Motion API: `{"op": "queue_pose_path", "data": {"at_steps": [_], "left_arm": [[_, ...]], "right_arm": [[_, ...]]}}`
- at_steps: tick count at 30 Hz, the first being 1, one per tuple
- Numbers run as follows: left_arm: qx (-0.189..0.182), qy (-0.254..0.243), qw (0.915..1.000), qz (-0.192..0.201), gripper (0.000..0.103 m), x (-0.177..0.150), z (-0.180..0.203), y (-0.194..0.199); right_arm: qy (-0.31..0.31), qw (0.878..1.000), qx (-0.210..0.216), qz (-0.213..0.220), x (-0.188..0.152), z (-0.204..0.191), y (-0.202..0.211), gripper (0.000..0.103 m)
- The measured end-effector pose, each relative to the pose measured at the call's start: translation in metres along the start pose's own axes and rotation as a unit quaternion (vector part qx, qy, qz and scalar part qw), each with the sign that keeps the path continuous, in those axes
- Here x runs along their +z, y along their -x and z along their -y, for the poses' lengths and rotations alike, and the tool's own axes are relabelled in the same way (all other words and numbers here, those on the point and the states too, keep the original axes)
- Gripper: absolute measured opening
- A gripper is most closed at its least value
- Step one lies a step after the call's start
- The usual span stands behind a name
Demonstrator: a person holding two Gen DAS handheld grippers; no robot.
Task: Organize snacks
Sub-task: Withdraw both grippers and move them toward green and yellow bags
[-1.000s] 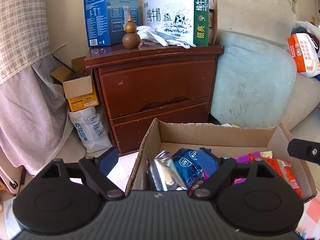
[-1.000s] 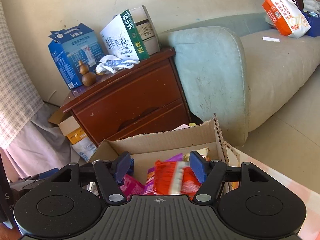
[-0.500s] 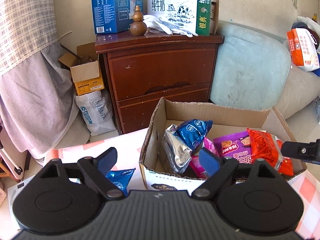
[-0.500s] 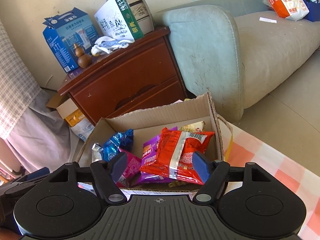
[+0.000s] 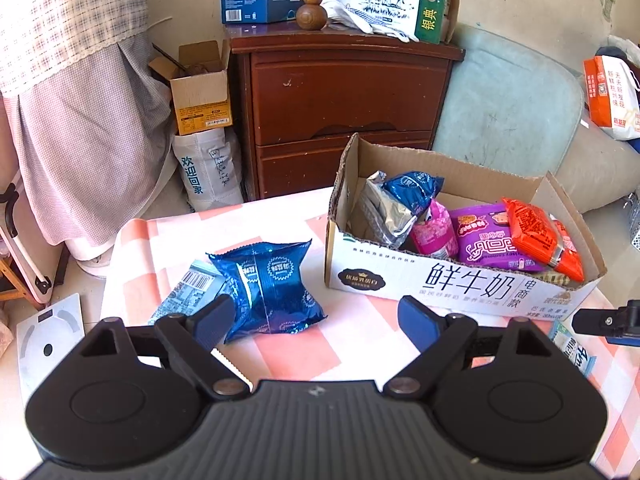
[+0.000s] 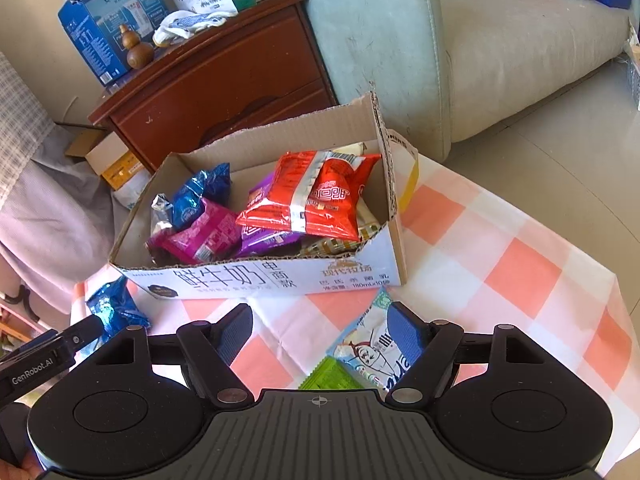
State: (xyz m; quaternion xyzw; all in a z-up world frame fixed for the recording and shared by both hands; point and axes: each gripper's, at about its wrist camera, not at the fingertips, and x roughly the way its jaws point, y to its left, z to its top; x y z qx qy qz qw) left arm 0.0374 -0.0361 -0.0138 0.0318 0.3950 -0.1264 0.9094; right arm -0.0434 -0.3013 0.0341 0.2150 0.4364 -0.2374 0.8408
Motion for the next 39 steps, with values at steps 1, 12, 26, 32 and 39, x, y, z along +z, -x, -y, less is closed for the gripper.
{"op": "queue_pose_path", "data": {"at_steps": [1, 12, 26, 32, 39], "left_arm": [[-0.001, 0.001, 1.0000, -0.003, 0.088, -0.004, -0.003, 0.001], [0.010, 0.007, 0.9989, -0.046, 0.088, -0.033, -0.040, -0.005], [-0.016, -0.024, 0.9943, -0.103, 0.088, -0.060, -0.030, -0.025], [-0.044, -0.054, 0.9887, -0.132, 0.088, -0.074, -0.016, -0.030], [-0.048, -0.078, 0.9893, -0.113, 0.088, -0.074, -0.016, -0.023]], "right_arm": [[0.000, 1.000, -0.004, -0.004, -0.003, 0.000, 0.000, 0.075], [-0.017, 0.998, 0.007, -0.056, -0.034, 0.000, -0.017, 0.075], [-0.021, 0.995, 0.018, -0.091, -0.044, -0.006, -0.037, 0.078], [-0.053, 0.985, 0.083, -0.144, -0.049, -0.008, -0.037, 0.077], [0.068, 0.990, 0.056, -0.107, -0.051, -0.032, -0.022, 0.077]]}}
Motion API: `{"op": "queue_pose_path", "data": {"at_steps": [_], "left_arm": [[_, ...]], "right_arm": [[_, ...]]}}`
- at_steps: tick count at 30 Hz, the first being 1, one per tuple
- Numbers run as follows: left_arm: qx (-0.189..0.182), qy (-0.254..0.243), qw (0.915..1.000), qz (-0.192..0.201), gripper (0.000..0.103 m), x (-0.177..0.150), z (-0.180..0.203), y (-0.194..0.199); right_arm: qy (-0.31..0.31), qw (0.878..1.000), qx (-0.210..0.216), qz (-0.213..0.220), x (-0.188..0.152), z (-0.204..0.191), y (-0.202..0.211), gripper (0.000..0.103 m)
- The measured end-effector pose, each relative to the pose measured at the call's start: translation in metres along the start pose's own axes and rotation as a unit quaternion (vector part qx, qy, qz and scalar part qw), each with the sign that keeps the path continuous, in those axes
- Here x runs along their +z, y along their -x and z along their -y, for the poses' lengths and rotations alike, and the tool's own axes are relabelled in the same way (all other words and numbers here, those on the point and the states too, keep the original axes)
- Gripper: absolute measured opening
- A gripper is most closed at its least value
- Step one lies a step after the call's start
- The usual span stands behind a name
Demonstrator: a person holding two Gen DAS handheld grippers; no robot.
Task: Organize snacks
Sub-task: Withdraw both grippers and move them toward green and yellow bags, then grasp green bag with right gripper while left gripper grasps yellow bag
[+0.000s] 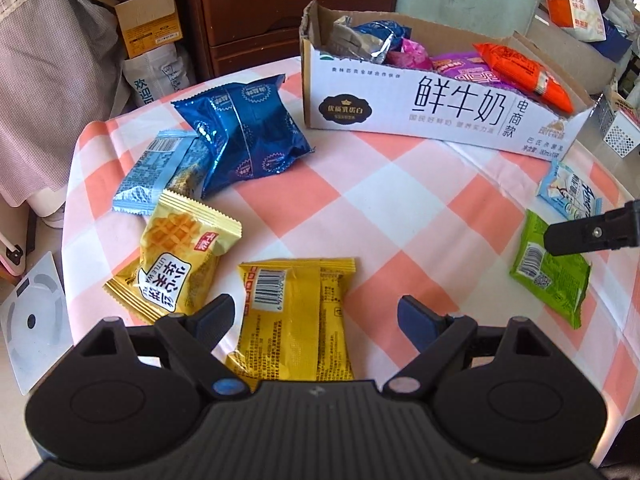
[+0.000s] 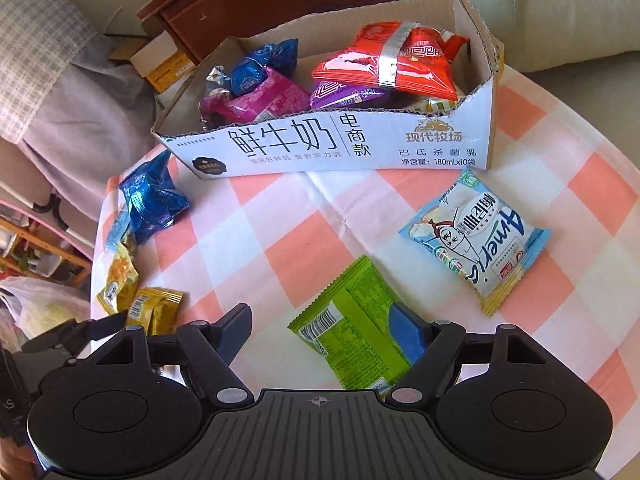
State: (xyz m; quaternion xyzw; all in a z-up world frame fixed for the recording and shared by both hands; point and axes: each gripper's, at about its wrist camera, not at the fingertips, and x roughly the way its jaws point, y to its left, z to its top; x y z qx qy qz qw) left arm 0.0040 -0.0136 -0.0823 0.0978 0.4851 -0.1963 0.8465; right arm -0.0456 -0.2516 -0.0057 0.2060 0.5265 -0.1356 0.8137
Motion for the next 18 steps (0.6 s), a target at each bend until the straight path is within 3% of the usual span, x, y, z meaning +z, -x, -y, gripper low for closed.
{"op": "queue_pose_path", "data": {"at_steps": [7, 18], "left_arm": [[0.015, -0.021, 0.9996, -0.008, 0.088, -0.001, 0.003, -0.010], [0.012, -0.035, 0.9993, 0.003, 0.089, -0.002, 0.004, -0.010]], "right_arm": [[0.080, 0.996, -0.045, 0.002, -0.004, -0.007, -0.010, 0.076], [0.175, 0.983, -0.042, -0.016, -0.017, -0.007, -0.019, 0.079]]}}
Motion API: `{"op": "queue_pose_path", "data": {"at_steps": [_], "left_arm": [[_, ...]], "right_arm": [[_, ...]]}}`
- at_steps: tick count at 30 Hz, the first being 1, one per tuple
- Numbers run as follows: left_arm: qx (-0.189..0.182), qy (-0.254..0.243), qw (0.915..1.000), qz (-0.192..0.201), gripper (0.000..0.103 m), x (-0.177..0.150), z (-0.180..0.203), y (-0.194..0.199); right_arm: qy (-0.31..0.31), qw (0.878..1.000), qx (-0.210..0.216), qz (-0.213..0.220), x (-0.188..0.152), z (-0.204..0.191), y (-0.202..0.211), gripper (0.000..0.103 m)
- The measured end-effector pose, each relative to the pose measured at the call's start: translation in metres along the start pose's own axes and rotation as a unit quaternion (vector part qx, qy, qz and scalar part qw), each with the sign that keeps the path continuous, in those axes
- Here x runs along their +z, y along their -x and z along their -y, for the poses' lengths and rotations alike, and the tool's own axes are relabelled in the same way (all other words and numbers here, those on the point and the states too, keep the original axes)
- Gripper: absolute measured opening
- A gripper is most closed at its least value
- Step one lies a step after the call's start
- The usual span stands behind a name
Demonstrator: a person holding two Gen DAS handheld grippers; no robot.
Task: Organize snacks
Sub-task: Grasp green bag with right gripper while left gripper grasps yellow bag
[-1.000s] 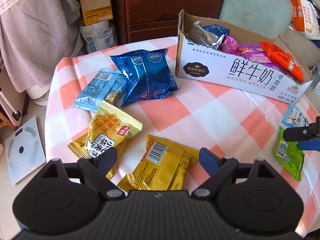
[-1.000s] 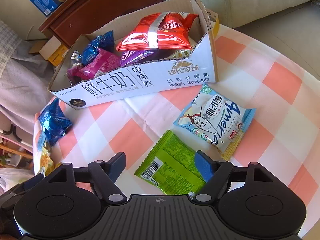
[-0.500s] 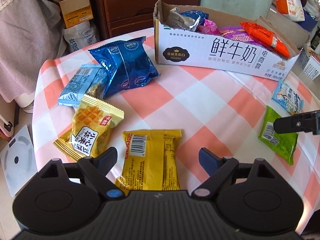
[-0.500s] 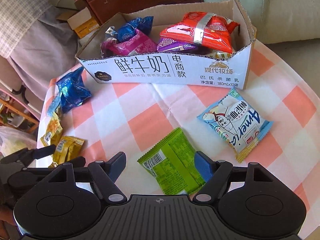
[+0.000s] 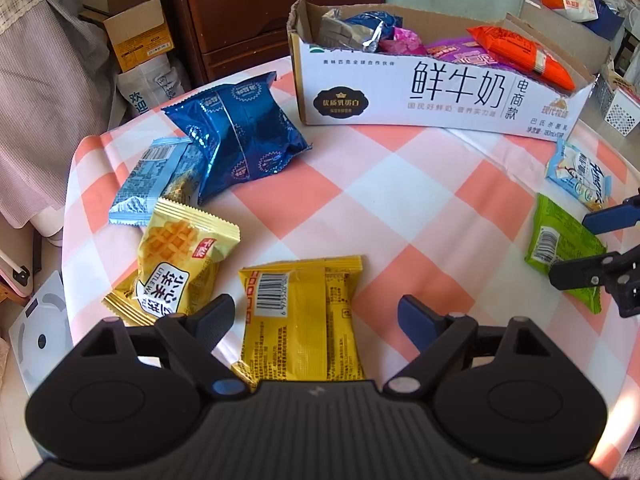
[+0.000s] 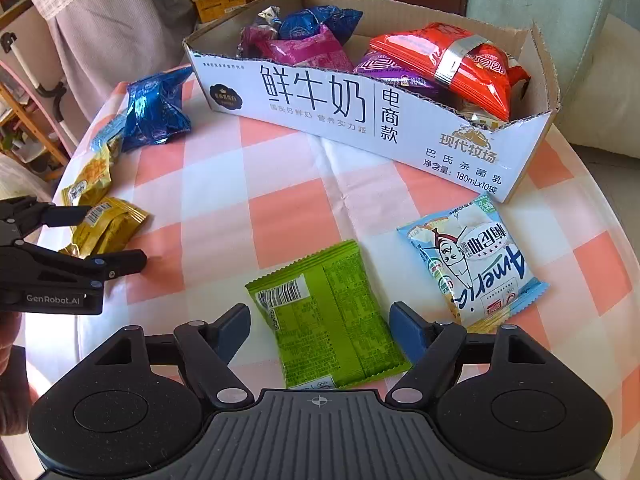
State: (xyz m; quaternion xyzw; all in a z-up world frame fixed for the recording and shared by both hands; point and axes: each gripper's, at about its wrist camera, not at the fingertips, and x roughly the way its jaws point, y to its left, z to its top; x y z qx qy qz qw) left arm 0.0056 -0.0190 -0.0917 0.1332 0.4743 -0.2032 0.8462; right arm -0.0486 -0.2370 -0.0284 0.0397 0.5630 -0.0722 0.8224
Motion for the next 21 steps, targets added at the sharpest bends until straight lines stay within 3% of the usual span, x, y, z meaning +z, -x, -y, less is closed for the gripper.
{"op": "queue_pose_path", "data": {"at_steps": [6, 15, 21], "left_arm": [[-0.002, 0.002, 1.0000, 0.001, 0.090, -0.001, 0.000, 0.000], [-0.009, -0.008, 0.9999, 0.004, 0.089, -0.002, 0.002, 0.001], [-0.025, -0.010, 0.9996, 0.007, 0.073, -0.001, 0.006, 0.004]], "right_arm": [[0.047, 0.999, -0.009, 0.003, -0.008, -0.007, -0.007, 0.083], [0.087, 0.996, -0.022, 0.013, -0.013, -0.014, -0.008, 0.080], [0.101, 0.994, -0.013, 0.026, -0.012, -0.022, -0.004, 0.054]]}}
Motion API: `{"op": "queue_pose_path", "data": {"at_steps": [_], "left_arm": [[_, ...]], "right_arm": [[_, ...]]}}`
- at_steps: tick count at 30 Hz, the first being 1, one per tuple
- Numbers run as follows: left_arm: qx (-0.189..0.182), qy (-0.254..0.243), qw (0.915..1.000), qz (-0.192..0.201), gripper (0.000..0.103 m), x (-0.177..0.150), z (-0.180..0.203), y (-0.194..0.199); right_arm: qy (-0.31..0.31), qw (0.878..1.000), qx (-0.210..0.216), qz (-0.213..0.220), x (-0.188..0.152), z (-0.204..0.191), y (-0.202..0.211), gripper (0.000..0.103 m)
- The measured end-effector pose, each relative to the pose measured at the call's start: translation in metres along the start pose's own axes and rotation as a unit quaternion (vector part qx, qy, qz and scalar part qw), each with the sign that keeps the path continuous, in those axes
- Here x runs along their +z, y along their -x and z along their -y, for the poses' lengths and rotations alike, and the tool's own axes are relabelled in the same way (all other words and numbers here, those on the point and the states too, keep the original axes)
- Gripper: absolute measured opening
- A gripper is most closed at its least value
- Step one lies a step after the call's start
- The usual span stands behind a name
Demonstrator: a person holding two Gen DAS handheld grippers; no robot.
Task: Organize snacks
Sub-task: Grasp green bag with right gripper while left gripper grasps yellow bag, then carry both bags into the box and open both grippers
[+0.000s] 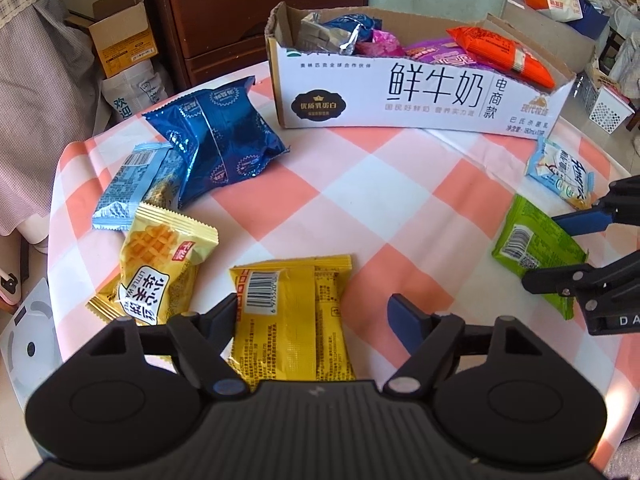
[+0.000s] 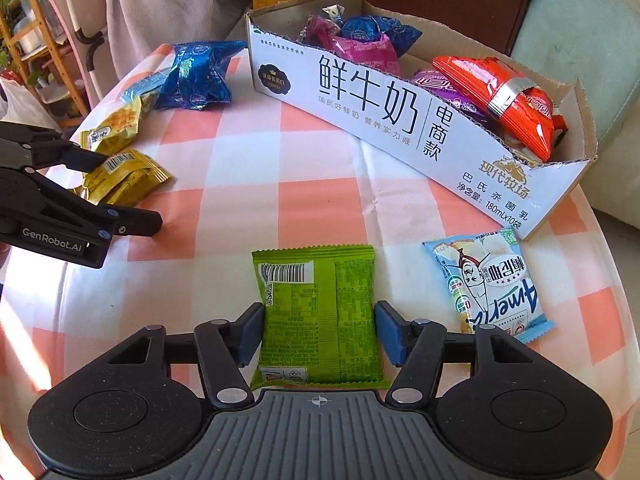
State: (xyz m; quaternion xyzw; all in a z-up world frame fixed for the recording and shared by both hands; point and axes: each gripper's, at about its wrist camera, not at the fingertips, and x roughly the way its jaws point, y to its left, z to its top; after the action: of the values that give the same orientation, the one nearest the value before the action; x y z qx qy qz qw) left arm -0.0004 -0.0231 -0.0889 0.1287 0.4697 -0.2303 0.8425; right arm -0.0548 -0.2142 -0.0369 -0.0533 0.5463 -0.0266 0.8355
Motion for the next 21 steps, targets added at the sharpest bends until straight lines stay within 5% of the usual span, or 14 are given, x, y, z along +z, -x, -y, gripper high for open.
{"op": "queue_pose_path", "data": {"at_steps": [5, 21], "left_arm": [[0.002, -0.013, 0.9999, 0.008, 0.050, 0.001, 0.008, 0.004], [0.038, -0.009, 0.9987, 0.032, 0.048, 0.011, 0.012, 0.014]], "right_arm": [[0.007, 1.000, -0.003, 0.008, 0.005, -0.006, -0.001, 0.050], [-0.018, 0.998, -0.013, 0.057, 0.018, -0.007, 0.013, 0.050]]}}
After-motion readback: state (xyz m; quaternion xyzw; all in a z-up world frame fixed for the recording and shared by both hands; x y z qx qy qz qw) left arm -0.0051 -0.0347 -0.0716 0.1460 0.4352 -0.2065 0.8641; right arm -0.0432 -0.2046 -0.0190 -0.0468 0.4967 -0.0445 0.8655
